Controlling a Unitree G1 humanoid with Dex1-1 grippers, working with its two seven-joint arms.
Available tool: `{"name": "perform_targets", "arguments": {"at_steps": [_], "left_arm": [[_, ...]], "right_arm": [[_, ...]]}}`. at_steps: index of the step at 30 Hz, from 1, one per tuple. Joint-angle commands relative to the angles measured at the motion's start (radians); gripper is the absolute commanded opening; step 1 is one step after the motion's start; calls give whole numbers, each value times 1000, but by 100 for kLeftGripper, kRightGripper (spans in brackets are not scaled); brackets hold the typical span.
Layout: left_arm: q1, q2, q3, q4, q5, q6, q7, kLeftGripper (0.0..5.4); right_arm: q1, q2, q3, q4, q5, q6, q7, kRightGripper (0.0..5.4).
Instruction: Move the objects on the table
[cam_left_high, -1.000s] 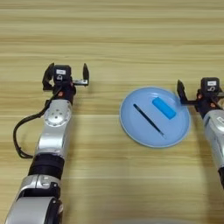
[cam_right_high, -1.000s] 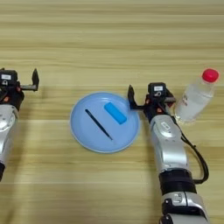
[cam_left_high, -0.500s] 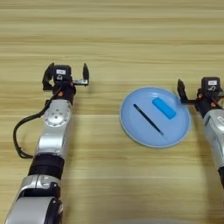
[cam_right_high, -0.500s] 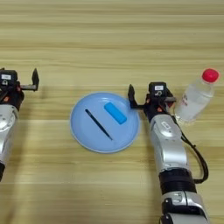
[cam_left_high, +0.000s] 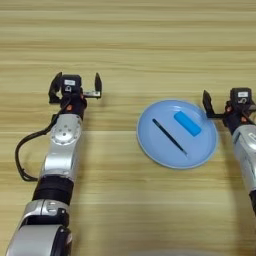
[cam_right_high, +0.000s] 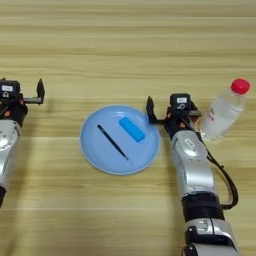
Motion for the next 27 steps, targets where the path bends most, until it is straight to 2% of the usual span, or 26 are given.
{"name": "perform_targets", "arguments": {"at_steps": [1, 27], "left_arm": [[-13, 5, -4, 9, 8, -11, -1, 540], [-18, 10, 1, 24, 7, 1, 1, 540]], "right_arm": [[-19, 1, -11, 4, 9, -9, -1, 538], [-20, 6, -11, -1, 12, -14, -1, 538]]}}
